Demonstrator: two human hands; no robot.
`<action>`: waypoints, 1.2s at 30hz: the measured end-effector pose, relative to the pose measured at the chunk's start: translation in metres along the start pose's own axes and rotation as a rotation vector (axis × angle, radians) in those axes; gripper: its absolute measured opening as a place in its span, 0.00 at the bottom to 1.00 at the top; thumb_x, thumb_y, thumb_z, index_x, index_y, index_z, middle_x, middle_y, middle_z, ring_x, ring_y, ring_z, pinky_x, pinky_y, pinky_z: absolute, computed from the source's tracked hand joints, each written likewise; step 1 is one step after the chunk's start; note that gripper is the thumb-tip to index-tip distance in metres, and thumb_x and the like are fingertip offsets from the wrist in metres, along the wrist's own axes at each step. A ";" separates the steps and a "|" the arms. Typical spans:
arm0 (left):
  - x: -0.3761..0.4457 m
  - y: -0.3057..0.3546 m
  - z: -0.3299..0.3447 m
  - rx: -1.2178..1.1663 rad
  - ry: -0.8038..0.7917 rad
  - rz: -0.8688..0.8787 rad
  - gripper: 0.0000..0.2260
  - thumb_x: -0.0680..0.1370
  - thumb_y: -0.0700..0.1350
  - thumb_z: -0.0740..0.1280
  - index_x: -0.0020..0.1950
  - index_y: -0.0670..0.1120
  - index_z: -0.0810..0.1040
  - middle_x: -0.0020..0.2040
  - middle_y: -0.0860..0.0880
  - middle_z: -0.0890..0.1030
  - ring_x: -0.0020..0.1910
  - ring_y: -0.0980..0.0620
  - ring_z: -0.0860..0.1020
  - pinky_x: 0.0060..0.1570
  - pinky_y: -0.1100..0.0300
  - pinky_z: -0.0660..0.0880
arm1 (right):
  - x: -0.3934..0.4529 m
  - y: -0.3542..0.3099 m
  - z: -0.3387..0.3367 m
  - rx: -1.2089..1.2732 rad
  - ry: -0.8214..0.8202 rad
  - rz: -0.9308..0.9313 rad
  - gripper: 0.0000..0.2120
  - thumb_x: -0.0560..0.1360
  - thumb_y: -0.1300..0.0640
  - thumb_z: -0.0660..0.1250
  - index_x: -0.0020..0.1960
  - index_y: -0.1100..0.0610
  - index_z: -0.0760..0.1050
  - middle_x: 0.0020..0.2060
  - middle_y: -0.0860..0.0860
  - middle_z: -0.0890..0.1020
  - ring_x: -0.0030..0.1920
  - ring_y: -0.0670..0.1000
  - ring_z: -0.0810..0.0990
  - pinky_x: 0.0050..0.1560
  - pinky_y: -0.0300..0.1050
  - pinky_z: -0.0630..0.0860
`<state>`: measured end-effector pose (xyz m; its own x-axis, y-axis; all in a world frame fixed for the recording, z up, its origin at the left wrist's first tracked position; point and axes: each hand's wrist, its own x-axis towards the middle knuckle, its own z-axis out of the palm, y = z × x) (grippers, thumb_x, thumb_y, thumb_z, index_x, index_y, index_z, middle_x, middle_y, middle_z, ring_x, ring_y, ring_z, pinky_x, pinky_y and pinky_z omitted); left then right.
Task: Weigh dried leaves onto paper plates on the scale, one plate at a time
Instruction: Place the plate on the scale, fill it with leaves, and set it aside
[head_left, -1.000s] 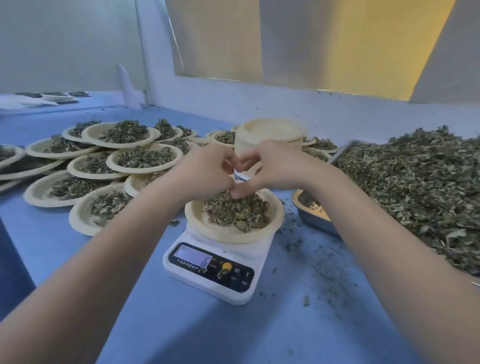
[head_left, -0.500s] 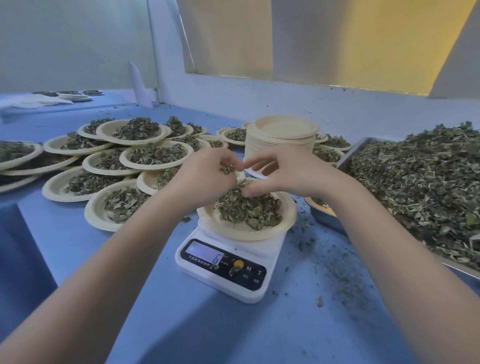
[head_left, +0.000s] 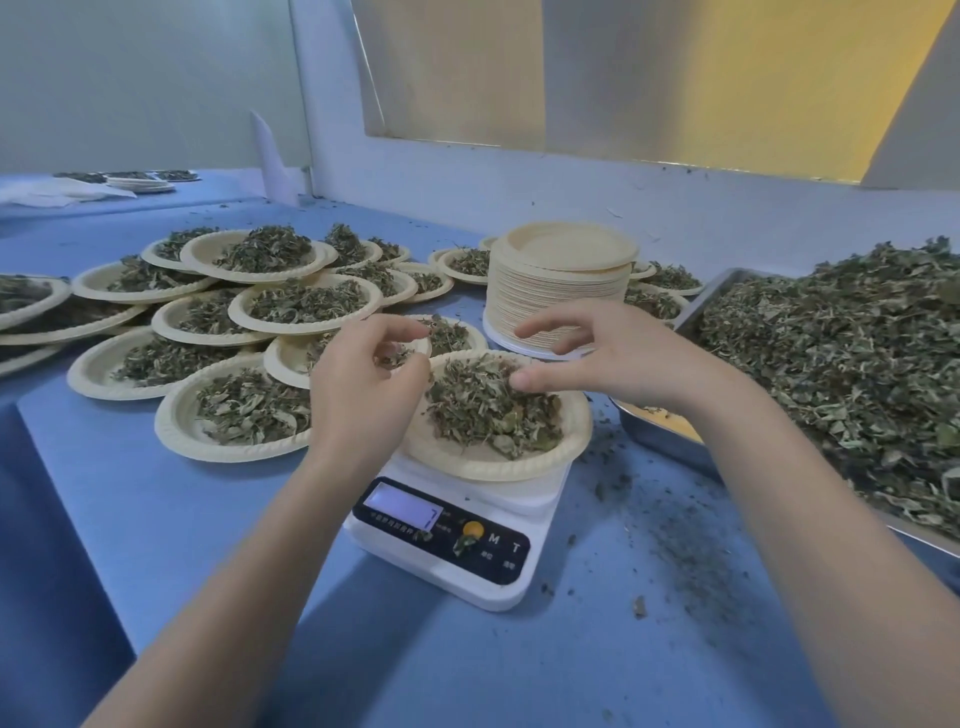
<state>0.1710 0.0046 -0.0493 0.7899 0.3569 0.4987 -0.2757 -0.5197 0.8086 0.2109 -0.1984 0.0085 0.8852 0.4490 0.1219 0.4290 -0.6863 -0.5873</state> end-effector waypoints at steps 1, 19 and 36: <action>-0.003 -0.005 0.000 -0.016 0.010 -0.018 0.09 0.74 0.41 0.66 0.50 0.54 0.79 0.48 0.58 0.78 0.46 0.60 0.75 0.41 0.68 0.69 | -0.002 0.001 -0.003 -0.049 -0.058 0.014 0.33 0.60 0.35 0.74 0.63 0.38 0.71 0.63 0.41 0.74 0.61 0.41 0.72 0.49 0.33 0.66; 0.001 -0.012 -0.014 -0.070 -0.018 -0.139 0.13 0.79 0.39 0.59 0.58 0.52 0.77 0.49 0.62 0.78 0.46 0.64 0.77 0.48 0.60 0.77 | -0.004 0.003 -0.003 -0.010 -0.221 0.037 0.66 0.45 0.37 0.79 0.76 0.40 0.49 0.70 0.39 0.63 0.70 0.42 0.64 0.72 0.46 0.61; 0.107 -0.065 -0.194 0.101 0.360 -0.193 0.09 0.79 0.42 0.61 0.55 0.51 0.77 0.48 0.55 0.78 0.42 0.63 0.75 0.38 0.71 0.71 | 0.150 -0.156 0.077 0.211 -0.126 -0.199 0.51 0.56 0.50 0.82 0.74 0.47 0.62 0.65 0.49 0.75 0.52 0.43 0.79 0.56 0.39 0.74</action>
<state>0.1666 0.2273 0.0119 0.5749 0.6944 0.4328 -0.0723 -0.4838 0.8722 0.2629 0.0202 0.0566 0.7527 0.6388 0.1592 0.5331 -0.4496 -0.7167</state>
